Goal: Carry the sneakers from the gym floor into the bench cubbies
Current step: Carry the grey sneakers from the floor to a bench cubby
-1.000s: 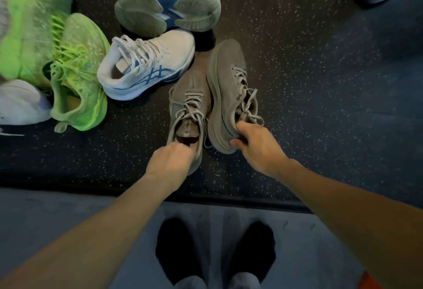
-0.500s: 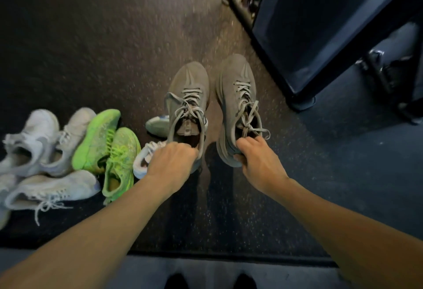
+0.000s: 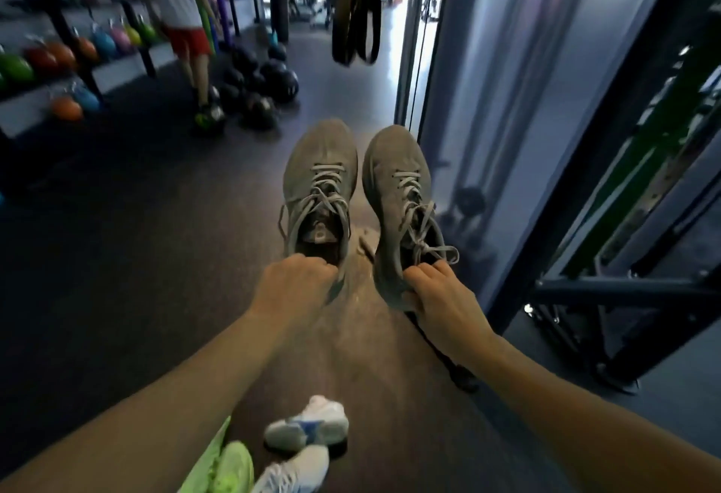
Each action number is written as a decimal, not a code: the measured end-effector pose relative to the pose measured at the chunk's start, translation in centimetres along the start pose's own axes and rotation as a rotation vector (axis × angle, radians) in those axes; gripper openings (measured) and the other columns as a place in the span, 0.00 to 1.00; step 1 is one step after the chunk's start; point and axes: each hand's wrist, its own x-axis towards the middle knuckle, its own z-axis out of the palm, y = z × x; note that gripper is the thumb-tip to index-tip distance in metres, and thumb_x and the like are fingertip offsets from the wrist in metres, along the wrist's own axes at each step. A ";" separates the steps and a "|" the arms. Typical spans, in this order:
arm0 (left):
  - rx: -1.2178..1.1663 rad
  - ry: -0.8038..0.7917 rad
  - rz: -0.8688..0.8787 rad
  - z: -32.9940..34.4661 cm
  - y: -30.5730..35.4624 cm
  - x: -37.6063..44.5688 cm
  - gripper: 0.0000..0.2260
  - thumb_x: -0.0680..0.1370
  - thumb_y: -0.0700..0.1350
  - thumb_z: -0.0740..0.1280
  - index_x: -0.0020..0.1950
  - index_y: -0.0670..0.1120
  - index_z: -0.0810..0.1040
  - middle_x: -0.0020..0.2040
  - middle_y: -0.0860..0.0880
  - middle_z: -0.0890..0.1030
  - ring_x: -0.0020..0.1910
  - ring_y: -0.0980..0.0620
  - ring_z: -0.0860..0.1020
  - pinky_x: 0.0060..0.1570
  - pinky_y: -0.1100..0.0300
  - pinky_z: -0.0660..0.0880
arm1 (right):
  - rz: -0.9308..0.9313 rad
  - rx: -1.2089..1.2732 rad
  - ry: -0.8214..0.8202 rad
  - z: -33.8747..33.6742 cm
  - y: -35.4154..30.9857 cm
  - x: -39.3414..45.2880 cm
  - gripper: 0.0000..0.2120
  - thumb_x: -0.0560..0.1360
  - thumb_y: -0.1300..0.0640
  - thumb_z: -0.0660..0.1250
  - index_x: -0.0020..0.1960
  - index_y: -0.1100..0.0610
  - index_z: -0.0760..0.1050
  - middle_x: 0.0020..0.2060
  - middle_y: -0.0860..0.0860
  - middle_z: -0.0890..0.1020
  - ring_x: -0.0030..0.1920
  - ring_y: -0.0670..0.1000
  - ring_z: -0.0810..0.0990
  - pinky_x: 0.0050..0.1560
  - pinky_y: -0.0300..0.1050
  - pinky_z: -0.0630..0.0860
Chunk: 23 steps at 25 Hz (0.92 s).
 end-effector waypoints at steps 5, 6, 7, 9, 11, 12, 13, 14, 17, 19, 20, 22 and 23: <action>0.092 0.218 0.040 -18.7 -1.6 1.0 0.06 0.79 0.46 0.63 0.53 0.50 0.78 0.50 0.51 0.80 0.47 0.48 0.77 0.37 0.58 0.68 | -0.055 -0.096 0.223 -16.7 -6.0 2.8 0.07 0.77 0.61 0.62 0.55 0.53 0.72 0.52 0.49 0.75 0.54 0.52 0.69 0.40 0.43 0.65; 0.107 0.251 0.034 -21.7 -1.6 0.7 0.05 0.79 0.46 0.63 0.51 0.50 0.78 0.49 0.51 0.80 0.47 0.48 0.77 0.36 0.57 0.68 | -0.067 -0.115 0.256 -19.5 -7.0 3.0 0.08 0.77 0.61 0.62 0.55 0.53 0.72 0.52 0.49 0.75 0.54 0.52 0.69 0.40 0.44 0.67; 0.136 0.280 0.031 -24.5 -1.6 0.2 0.05 0.78 0.45 0.63 0.50 0.50 0.78 0.48 0.51 0.79 0.46 0.48 0.77 0.36 0.56 0.70 | -0.072 -0.135 0.282 -22.2 -8.0 3.0 0.09 0.77 0.61 0.62 0.56 0.53 0.72 0.53 0.49 0.75 0.55 0.52 0.69 0.40 0.46 0.69; 0.167 0.331 0.038 -28.9 -1.2 -0.9 0.04 0.78 0.44 0.64 0.50 0.50 0.78 0.47 0.51 0.79 0.47 0.48 0.77 0.37 0.55 0.74 | -0.058 -0.164 0.318 -26.7 -9.8 2.5 0.11 0.76 0.62 0.63 0.57 0.53 0.72 0.53 0.49 0.75 0.56 0.53 0.69 0.41 0.48 0.73; 0.148 0.391 0.058 -33.4 -0.6 -2.5 0.03 0.77 0.45 0.65 0.49 0.49 0.78 0.47 0.51 0.79 0.47 0.47 0.78 0.38 0.55 0.73 | -0.044 -0.199 0.356 -31.1 -11.7 1.1 0.13 0.75 0.63 0.63 0.58 0.54 0.71 0.54 0.50 0.76 0.58 0.53 0.69 0.45 0.52 0.76; 0.146 0.416 0.063 -35.3 -0.2 -3.4 0.04 0.77 0.45 0.64 0.49 0.49 0.78 0.47 0.50 0.80 0.47 0.47 0.78 0.39 0.55 0.72 | -0.042 -0.221 0.371 -33.0 -12.5 0.1 0.15 0.74 0.64 0.63 0.59 0.54 0.71 0.55 0.51 0.76 0.59 0.54 0.69 0.47 0.53 0.76; 0.148 0.442 0.070 -37.2 0.4 -4.5 0.04 0.77 0.45 0.64 0.48 0.49 0.78 0.46 0.50 0.80 0.47 0.47 0.79 0.39 0.55 0.72 | -0.044 -0.245 0.387 -34.7 -13.4 -1.0 0.16 0.74 0.65 0.63 0.60 0.54 0.70 0.56 0.51 0.76 0.60 0.54 0.69 0.49 0.53 0.76; 0.153 0.461 0.074 -39.0 1.0 -5.6 0.04 0.77 0.45 0.63 0.47 0.48 0.78 0.46 0.50 0.80 0.46 0.46 0.79 0.39 0.54 0.73 | -0.048 -0.267 0.398 -36.4 -14.1 -2.4 0.17 0.74 0.65 0.63 0.61 0.54 0.70 0.57 0.51 0.76 0.61 0.54 0.69 0.49 0.52 0.76; 0.158 0.500 0.091 -43.3 3.1 -9.4 0.05 0.77 0.45 0.63 0.47 0.48 0.79 0.46 0.48 0.80 0.46 0.45 0.79 0.36 0.56 0.70 | -0.035 -0.317 0.427 -40.5 -16.0 -6.7 0.16 0.75 0.63 0.62 0.62 0.54 0.68 0.59 0.52 0.75 0.62 0.54 0.68 0.46 0.50 0.75; 0.140 0.528 0.118 -46.1 5.2 -12.6 0.05 0.77 0.46 0.63 0.46 0.47 0.79 0.45 0.47 0.80 0.45 0.44 0.79 0.36 0.56 0.71 | -0.021 -0.349 0.455 -43.4 -17.2 -10.3 0.15 0.76 0.61 0.61 0.63 0.55 0.68 0.58 0.52 0.75 0.62 0.55 0.68 0.44 0.48 0.70; 0.144 0.531 0.135 -47.5 6.3 -14.3 0.05 0.77 0.46 0.63 0.46 0.48 0.78 0.45 0.47 0.80 0.45 0.44 0.79 0.37 0.56 0.72 | -0.009 -0.357 0.476 -44.7 -17.6 -12.3 0.15 0.77 0.61 0.61 0.62 0.55 0.68 0.58 0.52 0.75 0.61 0.55 0.68 0.44 0.47 0.69; 0.140 0.541 0.177 -50.0 8.6 -17.5 0.05 0.76 0.47 0.64 0.45 0.49 0.78 0.45 0.47 0.80 0.45 0.44 0.79 0.37 0.55 0.72 | 0.013 -0.367 0.523 -47.3 -18.7 -16.2 0.14 0.77 0.61 0.62 0.62 0.54 0.68 0.57 0.51 0.75 0.60 0.54 0.68 0.43 0.45 0.67; 0.132 0.550 0.197 -51.1 9.6 -18.9 0.04 0.76 0.47 0.64 0.45 0.49 0.78 0.45 0.48 0.80 0.44 0.44 0.78 0.36 0.56 0.70 | 0.022 -0.375 0.538 -48.5 -19.4 -18.0 0.14 0.76 0.61 0.62 0.61 0.54 0.68 0.56 0.51 0.75 0.60 0.54 0.68 0.43 0.45 0.68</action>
